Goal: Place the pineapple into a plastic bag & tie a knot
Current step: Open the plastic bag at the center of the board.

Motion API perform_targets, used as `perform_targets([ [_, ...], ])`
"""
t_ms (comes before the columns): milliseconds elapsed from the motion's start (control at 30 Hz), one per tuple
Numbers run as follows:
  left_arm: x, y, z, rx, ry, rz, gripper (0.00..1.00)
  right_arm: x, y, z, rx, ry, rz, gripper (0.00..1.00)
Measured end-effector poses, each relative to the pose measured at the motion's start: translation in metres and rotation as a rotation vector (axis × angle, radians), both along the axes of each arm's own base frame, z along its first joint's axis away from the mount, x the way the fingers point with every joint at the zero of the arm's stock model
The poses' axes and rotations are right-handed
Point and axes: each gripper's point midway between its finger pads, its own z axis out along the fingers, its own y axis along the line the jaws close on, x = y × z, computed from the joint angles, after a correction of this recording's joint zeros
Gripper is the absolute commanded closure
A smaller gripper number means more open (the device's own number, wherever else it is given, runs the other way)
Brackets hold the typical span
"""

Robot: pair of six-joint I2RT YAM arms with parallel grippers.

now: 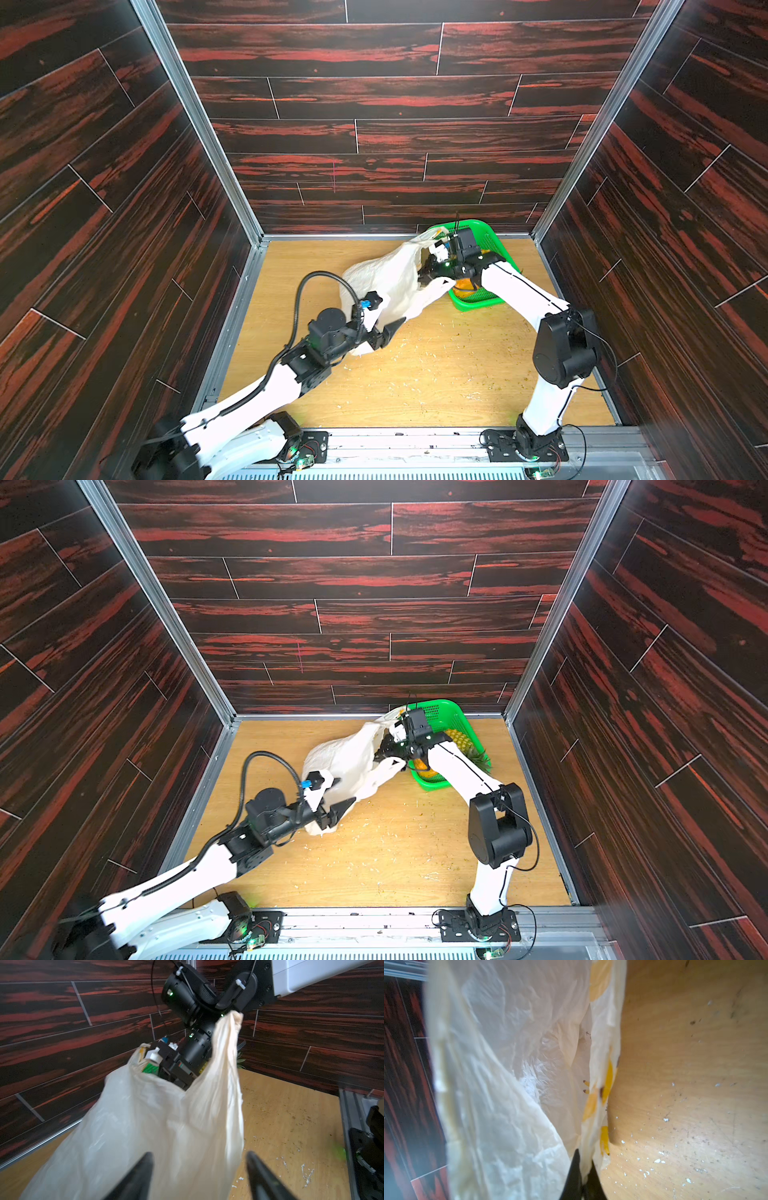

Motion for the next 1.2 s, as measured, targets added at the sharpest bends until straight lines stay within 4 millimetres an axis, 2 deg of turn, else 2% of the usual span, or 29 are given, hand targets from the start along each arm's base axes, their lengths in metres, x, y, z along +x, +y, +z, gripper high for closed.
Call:
perform_targets([
  [67,0.001,0.018,0.016,-0.020,0.015,0.090,0.00,0.007,-0.003,0.015,-0.034,-0.062,0.003,1.00],
  [267,0.017,0.098,0.127,-0.284,0.064,0.480,0.00,0.030,-0.014,0.083,-0.201,-0.371,0.024,1.00],
  [333,0.022,0.109,0.156,-0.367,0.113,0.539,0.00,0.032,-0.012,0.100,-0.253,-0.470,0.043,1.00],
  [400,0.028,0.103,0.170,-0.436,0.191,0.536,0.00,0.028,-0.006,0.109,-0.305,-0.554,0.077,1.00],
  [467,0.038,0.086,0.163,-0.476,0.297,0.510,0.00,0.023,0.002,0.110,-0.337,-0.599,0.114,1.00],
  [500,0.044,0.075,0.150,-0.484,0.368,0.500,0.00,0.019,0.007,0.109,-0.343,-0.614,0.134,1.00],
  [600,0.062,0.050,0.100,-0.456,0.566,0.506,0.00,0.011,0.015,0.099,-0.342,-0.620,0.173,1.00],
  [667,0.069,0.042,0.067,-0.418,0.677,0.539,0.00,0.008,0.016,0.091,-0.332,-0.604,0.185,1.00],
  [733,0.072,0.044,0.045,-0.406,0.762,0.576,0.00,0.006,0.018,0.083,-0.316,-0.585,0.192,1.00],
  [833,0.078,0.060,0.028,-0.445,0.849,0.642,0.00,0.001,0.022,0.075,-0.287,-0.565,0.204,1.00],
  [1000,0.089,0.091,0.001,-0.510,0.940,0.756,0.00,-0.010,0.032,0.081,-0.229,-0.579,0.234,1.00],
  [1067,0.090,0.093,-0.008,-0.522,0.979,0.766,0.00,-0.012,0.034,0.088,-0.212,-0.593,0.237,1.00],
  [1167,0.094,0.085,-0.018,-0.540,1.039,0.746,0.00,-0.013,0.035,0.097,-0.187,-0.609,0.232,1.00],
  [1200,0.095,0.081,-0.023,-0.549,1.059,0.732,0.05,-0.013,0.036,0.100,-0.177,-0.613,0.232,1.00],
])
